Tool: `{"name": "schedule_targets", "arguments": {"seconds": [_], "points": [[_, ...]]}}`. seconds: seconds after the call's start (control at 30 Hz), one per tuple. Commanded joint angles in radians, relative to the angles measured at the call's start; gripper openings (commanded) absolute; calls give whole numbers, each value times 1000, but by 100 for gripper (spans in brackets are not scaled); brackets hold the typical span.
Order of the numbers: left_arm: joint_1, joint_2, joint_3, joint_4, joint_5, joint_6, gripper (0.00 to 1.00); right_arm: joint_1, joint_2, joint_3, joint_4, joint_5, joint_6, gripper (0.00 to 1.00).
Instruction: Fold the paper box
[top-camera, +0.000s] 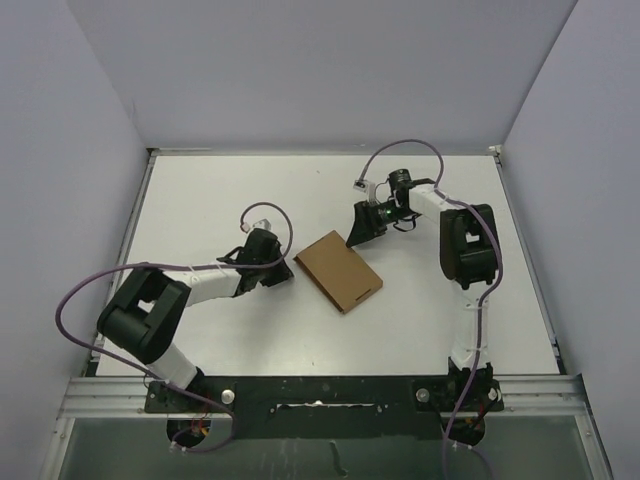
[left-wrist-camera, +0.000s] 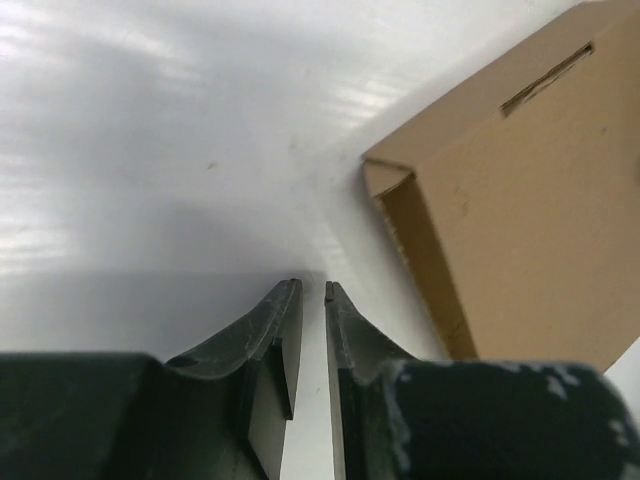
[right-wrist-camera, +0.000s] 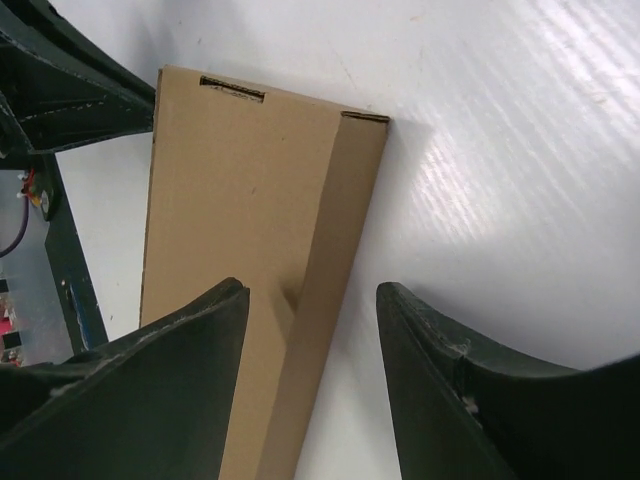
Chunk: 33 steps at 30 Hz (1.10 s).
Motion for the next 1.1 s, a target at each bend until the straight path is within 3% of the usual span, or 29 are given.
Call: {"name": "schedule_targets", "arguments": {"seconds": [0.0, 0.43, 0.67, 1.07], "points": [[5, 85, 85, 82, 11, -7, 15, 26, 5, 41, -37, -14, 17, 54], [-43, 187, 254, 22, 9, 39, 12, 118, -6, 24, -55, 23, -21, 38], [-87, 209, 303, -92, -37, 104, 12, 137, -24, 16, -50, 76, -25, 38], [-69, 97, 186, -142, -73, 124, 22, 95, -100, -68, -23, 72, -48, 44]]}}
